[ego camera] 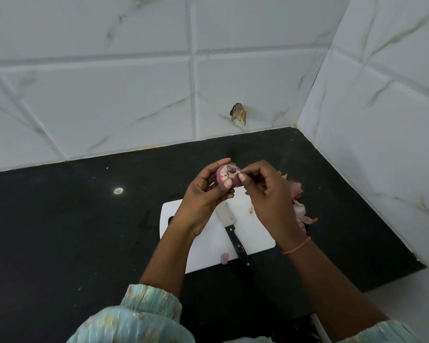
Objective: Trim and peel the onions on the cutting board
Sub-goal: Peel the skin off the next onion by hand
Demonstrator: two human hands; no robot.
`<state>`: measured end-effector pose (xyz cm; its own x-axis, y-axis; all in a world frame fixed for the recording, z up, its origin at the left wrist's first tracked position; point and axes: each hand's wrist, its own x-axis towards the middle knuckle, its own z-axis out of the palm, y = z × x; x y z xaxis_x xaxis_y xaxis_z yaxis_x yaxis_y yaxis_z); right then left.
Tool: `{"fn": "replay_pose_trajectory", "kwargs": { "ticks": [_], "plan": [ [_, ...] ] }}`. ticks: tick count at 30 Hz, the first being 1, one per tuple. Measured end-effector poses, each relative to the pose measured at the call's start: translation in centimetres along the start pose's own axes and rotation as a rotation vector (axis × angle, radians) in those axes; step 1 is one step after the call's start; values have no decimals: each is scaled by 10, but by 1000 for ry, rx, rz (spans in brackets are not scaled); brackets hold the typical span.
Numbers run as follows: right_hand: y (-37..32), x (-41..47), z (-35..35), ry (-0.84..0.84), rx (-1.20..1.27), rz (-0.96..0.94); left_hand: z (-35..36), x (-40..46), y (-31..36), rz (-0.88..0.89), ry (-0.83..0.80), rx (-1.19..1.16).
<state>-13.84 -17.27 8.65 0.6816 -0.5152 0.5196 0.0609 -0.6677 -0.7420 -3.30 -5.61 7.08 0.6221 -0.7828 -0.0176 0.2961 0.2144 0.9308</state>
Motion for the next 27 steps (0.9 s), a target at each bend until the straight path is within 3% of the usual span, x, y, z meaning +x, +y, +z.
{"fn": "replay_pose_trajectory", "kwargs": {
  "ticks": [4,10,17,21,25,27],
  "plan": [
    [5,5,0,-5,-23,32,-1,0,-2,-31,-54,-107],
    [-3,4,0,0,201,303,5,0,-1,-165,-19,-269],
    [-2,2,1,-4,73,216,14,-1,-1,-138,31,-67],
    [-8,1,4,77,312,447,10,0,-3,-121,18,-254],
    [-12,6,1,183,838,674,10,0,-5,-111,24,-455],
    [-12,7,-1,138,700,606,9,0,-3,-115,18,-455]
  ]
}}
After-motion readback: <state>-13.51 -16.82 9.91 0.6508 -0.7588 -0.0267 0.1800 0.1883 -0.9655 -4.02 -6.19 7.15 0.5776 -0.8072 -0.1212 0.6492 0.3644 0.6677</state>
